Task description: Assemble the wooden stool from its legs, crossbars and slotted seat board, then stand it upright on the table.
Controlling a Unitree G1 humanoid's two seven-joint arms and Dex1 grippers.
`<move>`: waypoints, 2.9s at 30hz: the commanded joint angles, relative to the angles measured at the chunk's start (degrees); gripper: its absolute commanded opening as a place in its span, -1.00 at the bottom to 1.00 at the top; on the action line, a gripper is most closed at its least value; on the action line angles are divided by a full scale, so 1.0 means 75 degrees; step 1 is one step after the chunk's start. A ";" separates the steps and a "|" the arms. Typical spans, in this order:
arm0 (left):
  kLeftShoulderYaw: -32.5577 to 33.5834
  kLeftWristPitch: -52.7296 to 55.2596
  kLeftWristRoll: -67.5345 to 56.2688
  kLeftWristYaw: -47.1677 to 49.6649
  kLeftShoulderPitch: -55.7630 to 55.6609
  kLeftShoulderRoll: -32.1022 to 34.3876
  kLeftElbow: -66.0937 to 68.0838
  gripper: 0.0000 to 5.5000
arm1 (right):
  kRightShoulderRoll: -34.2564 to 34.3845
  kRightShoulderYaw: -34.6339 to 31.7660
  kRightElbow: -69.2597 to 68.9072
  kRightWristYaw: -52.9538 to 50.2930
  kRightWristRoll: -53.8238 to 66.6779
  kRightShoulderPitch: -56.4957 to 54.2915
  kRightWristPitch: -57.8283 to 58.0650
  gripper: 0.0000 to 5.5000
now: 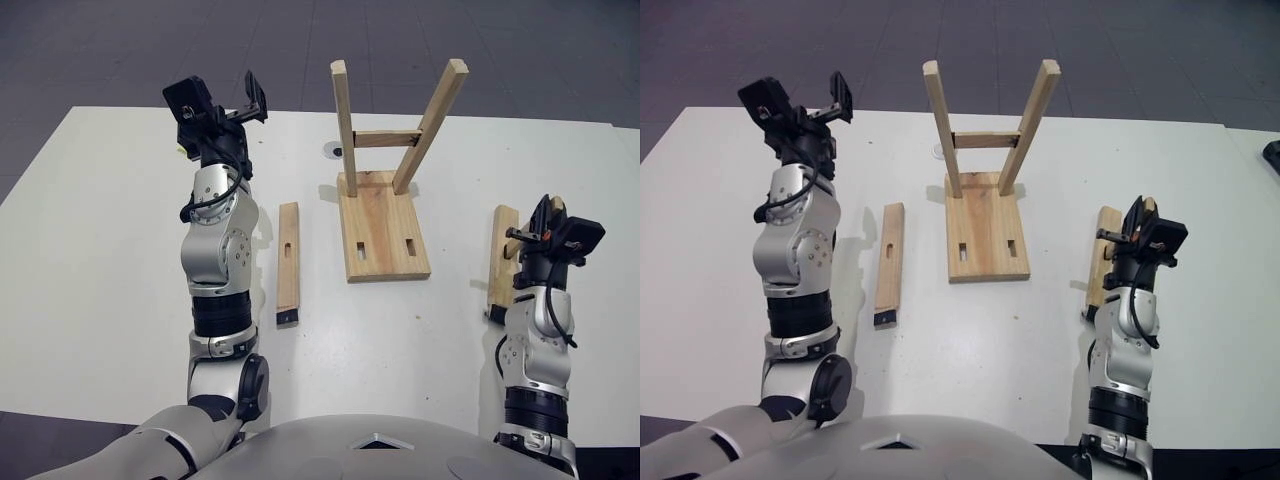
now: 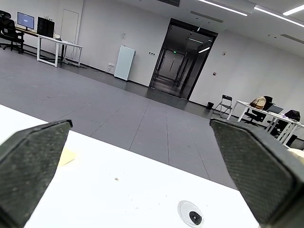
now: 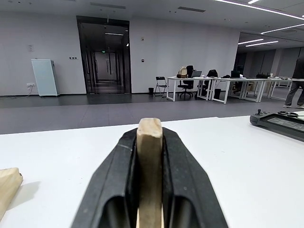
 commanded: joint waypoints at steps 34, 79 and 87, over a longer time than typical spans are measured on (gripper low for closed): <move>0.0075 -0.0336 0.0102 0.0089 -0.0177 -0.0045 0.0245 0.96 | 0.0041 0.0035 0.1308 0.0280 0.0282 0.0739 0.1244 0.18; 0.0198 -0.1022 0.0275 0.0189 -0.0174 -0.0164 0.0840 0.96 | -0.1501 -0.0690 -0.0718 -0.0039 0.0671 -0.2002 0.4869 0.95; 0.0239 -0.1137 0.0264 0.0240 -0.0153 -0.0249 0.0872 0.96 | -0.1709 -0.1162 -0.1995 -0.0153 0.1377 -0.3169 0.4938 0.95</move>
